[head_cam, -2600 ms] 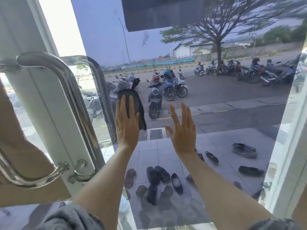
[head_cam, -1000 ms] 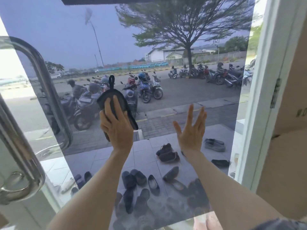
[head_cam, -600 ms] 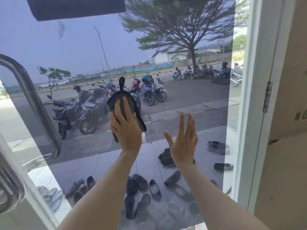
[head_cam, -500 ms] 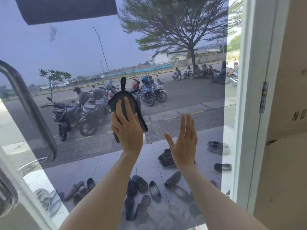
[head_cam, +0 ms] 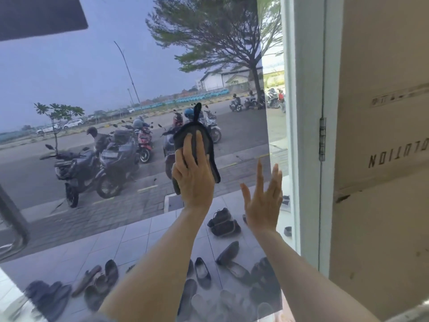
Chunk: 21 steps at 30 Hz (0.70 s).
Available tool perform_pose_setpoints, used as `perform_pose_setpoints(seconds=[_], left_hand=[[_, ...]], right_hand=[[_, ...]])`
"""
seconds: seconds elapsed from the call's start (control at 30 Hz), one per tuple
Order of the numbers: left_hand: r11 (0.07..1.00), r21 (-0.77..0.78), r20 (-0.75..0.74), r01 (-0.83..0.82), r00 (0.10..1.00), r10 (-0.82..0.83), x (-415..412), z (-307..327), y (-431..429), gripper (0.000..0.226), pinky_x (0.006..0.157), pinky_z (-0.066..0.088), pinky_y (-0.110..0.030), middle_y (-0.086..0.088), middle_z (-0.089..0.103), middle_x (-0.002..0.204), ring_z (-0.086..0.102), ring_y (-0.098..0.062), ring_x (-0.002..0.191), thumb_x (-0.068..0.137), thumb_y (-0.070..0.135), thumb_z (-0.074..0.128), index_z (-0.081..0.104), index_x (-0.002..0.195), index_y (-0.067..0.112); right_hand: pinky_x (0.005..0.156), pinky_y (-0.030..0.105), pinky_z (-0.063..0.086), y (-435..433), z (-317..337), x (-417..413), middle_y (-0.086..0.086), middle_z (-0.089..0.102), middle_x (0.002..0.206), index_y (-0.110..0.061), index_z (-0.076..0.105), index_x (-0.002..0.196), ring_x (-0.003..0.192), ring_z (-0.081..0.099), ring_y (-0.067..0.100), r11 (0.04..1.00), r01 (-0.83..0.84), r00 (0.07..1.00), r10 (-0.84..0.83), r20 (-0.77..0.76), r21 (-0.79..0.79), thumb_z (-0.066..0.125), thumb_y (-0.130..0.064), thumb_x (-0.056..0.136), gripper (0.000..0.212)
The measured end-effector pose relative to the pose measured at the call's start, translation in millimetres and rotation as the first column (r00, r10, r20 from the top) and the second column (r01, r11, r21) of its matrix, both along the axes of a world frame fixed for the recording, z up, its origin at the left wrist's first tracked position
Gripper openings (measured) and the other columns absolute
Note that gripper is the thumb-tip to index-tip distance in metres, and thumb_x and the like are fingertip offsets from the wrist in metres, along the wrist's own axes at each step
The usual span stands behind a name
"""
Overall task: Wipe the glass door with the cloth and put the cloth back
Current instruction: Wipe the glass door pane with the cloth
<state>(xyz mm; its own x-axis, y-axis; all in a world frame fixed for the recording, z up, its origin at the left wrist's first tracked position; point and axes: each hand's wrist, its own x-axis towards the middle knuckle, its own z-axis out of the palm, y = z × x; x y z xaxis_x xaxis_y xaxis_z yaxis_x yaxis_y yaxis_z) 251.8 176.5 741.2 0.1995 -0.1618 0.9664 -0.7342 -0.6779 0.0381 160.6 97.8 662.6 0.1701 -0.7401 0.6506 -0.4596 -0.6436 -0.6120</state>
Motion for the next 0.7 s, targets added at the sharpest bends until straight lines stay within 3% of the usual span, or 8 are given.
perform_pose_setpoints(seconds=[0.13, 0.27, 0.33, 0.43, 0.5, 0.57, 0.63, 0.7], left_hand=[[0.899, 0.405, 0.158, 0.168, 0.955, -0.250, -26, 2, -29, 0.064, 0.081, 0.046, -0.034, -0.008, 0.033, 0.135, 0.037, -0.025, 0.113, 0.077, 0.010, 0.061, 0.040, 0.137, 0.012], [0.599, 0.656, -0.022, 0.460, 0.804, -0.594, -57, -3, -46, 0.038, 0.075, 0.056, -0.038, -0.012, 0.064, 0.107, 0.052, -0.029, 0.096, 0.086, 0.019, 0.051, 0.060, 0.119, 0.002], [0.539, 0.697, -0.030, 0.474, 0.769, -0.639, -67, -3, -34, 0.043, 0.073, 0.057, -0.034, -0.011, 0.068, 0.100, 0.060, -0.030, 0.089, 0.087, 0.028, 0.040, 0.064, 0.112, 0.002], [0.606, 0.547, -0.068, 0.578, 0.752, -0.656, -71, 8, -1, 0.037, 0.073, 0.055, -0.036, -0.012, 0.068, 0.100, 0.061, -0.031, 0.090, 0.089, 0.028, 0.044, 0.063, 0.109, 0.002], [0.680, 0.289, -0.199, 0.674, 0.737, -0.646, -69, 22, 16, 0.029, 0.074, 0.052, -0.034, -0.015, 0.064, 0.102, 0.059, -0.030, 0.091, 0.089, 0.024, 0.054, 0.060, 0.107, 0.001], [0.719, 0.061, -0.282, 0.692, 0.703, -0.653, -67, 41, 32, 0.023, 0.076, 0.044, -0.021, -0.015, 0.060, 0.102, 0.056, -0.020, 0.085, 0.089, 0.019, 0.061, 0.059, 0.102, 0.001], [0.734, -0.050, -0.291, 0.678, 0.693, -0.660, -66, 57, 46, 0.016, 0.074, 0.042, -0.019, -0.016, 0.061, 0.096, 0.053, -0.015, 0.077, 0.089, 0.015, 0.060, 0.063, 0.095, 0.000], [0.723, -0.111, -0.283, 0.682, 0.676, -0.681, -65, 66, 57, 0.014, 0.070, 0.048, -0.029, -0.016, 0.065, 0.086, 0.059, -0.020, 0.070, 0.090, 0.008, 0.055, 0.066, 0.089, 0.000]], right_hand=[[0.101, 0.054, 0.037, -15, -7, -30, 0.014, 0.026, 0.152, -0.017, 0.023, 0.146, 0.139, 0.027, 0.031, 0.996, 0.063, 0.990, -0.071, 0.122, 0.070, 0.023, -0.050, 0.094, 0.062], [0.105, 0.049, 0.032, -34, -7, -77, 0.020, 0.036, 0.146, -0.005, 0.033, 0.141, 0.135, 0.032, 0.035, 0.921, 0.222, 0.870, -0.335, 0.362, 0.320, 0.032, -0.034, 0.099, 0.051], [0.107, 0.043, 0.029, -36, 1, -95, 0.022, 0.039, 0.144, -0.002, 0.036, 0.139, 0.133, 0.034, 0.036, 0.887, 0.255, 0.816, -0.411, 0.407, 0.385, 0.037, -0.028, 0.100, 0.047], [0.107, 0.039, 0.029, -19, 27, -97, 0.017, 0.040, 0.144, -0.006, 0.038, 0.139, 0.134, 0.034, 0.032, 0.911, 0.219, 0.826, -0.364, 0.431, 0.351, 0.033, -0.030, 0.100, 0.046], [0.104, 0.038, 0.032, 3, 53, -82, 0.011, 0.041, 0.144, -0.012, 0.038, 0.139, 0.133, 0.035, 0.027, 0.969, 0.084, 0.838, -0.196, 0.509, 0.234, 0.028, -0.033, 0.100, 0.046], [0.103, 0.026, 0.030, 34, 82, -62, 0.004, 0.043, 0.143, -0.018, 0.038, 0.139, 0.131, 0.036, 0.017, 0.987, -0.121, 0.822, 0.043, 0.568, 0.101, 0.027, -0.032, 0.100, 0.043], [0.099, 0.019, 0.029, 62, 105, -43, -0.004, 0.049, 0.134, -0.024, 0.039, 0.138, 0.123, 0.040, 0.008, 0.944, -0.327, 0.772, 0.248, 0.585, 0.032, 0.028, -0.031, 0.101, 0.039], [0.097, 0.025, 0.039, 84, 120, -31, -0.006, 0.053, 0.119, -0.027, 0.048, 0.131, 0.115, 0.048, 0.013, 0.879, -0.475, 0.721, 0.364, 0.590, 0.039, 0.029, -0.032, 0.101, 0.036]])
